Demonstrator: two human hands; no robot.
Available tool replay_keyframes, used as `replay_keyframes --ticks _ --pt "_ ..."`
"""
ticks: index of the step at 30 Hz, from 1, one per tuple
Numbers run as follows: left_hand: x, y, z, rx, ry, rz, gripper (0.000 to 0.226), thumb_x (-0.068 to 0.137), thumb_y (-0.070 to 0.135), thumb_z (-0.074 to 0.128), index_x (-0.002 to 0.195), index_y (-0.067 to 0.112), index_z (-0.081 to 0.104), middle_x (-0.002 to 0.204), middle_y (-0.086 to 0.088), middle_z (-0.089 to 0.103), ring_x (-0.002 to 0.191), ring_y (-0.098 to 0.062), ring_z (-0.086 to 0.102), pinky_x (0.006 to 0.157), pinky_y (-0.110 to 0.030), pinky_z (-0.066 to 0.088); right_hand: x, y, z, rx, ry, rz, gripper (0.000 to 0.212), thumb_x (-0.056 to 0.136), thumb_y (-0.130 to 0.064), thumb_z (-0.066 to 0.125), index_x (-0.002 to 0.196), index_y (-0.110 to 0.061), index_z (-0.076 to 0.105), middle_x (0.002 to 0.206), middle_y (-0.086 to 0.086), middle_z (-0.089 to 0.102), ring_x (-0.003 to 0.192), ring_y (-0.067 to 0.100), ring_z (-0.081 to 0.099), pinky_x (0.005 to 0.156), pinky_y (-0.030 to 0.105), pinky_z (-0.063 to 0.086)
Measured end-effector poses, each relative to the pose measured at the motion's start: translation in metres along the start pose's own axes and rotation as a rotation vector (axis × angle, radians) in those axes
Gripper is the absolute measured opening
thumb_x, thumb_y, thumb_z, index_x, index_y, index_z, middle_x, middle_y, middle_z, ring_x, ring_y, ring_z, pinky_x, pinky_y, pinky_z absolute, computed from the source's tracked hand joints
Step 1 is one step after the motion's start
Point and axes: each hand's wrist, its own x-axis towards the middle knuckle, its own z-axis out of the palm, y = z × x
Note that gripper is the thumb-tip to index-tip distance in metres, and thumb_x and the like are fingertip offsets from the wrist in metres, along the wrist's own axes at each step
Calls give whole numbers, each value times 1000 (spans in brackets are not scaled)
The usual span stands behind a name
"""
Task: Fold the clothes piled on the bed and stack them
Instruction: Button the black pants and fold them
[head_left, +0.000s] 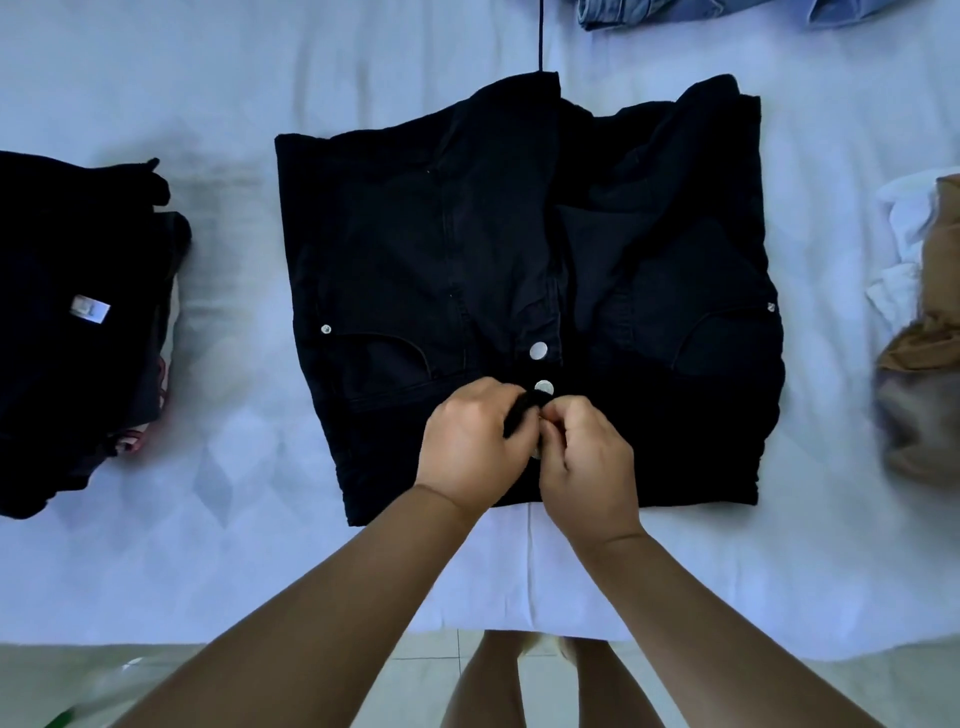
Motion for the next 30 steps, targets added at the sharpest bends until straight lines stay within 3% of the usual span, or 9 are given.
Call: replay_keyframes --ticks 3,5,7,11,16,21,27,30 --pt "-5 -11 -14 -90 -150 169 38 82 41 53 96 13 75 88 4 66 81 -12 61 72 -26 52 3 0 -1 -4 -26 3 23 84 -18 38 88 -5 57 82 -1 55 78 22 55 74 35 45" --pt "-5 -21 -24 -130 -234 208 42 86 47 51 93 13 76 94 6 67 87 -8 60 78 -23 49 2 1 -2 -12 -46 -14 20 85 -14 38 88 -5 56 82 -1 53 80 23 54 75 36 44" --pt "-3 -27 -27 -137 -271 222 43 91 42 46 88 11 76 96 7 66 87 -6 60 77 -25 49 -1 4 -4 -11 -59 -49 16 86 -7 41 88 -5 57 84 -2 54 81 21 54 77 36 44" --pt "0 -33 -17 58 -175 386 26 87 29 53 87 11 73 89 3 65 78 -10 61 65 -28 53 -4 10 -4 0 -28 -114 15 83 -5 42 85 -7 57 82 -6 52 76 16 52 73 33 45" --pt "1 -32 -4 37 -62 311 25 85 28 55 89 11 72 85 1 64 76 -14 59 66 -31 51 -2 15 -2 62 -17 -114 16 83 -5 43 87 -7 59 83 -8 53 78 16 54 74 30 45" --pt "1 -33 2 -31 -51 271 26 86 27 55 94 12 74 86 1 66 78 -12 59 70 -36 54 0 17 0 103 -14 -94 16 84 -6 43 87 -8 59 79 -16 49 77 11 52 72 14 38" --pt "2 -36 -4 -45 -79 221 35 81 36 56 100 12 73 95 2 65 88 -7 57 81 -32 51 0 19 -3 133 -43 -129 14 85 -5 45 88 -11 58 83 -21 50 79 7 52 73 13 40" --pt "-1 -33 -3 -91 -52 171 31 82 30 53 98 12 73 95 3 66 87 -11 61 77 -33 53 0 21 -4 141 -58 -152 14 85 -3 46 87 -12 57 83 -17 52 79 8 53 73 16 42"
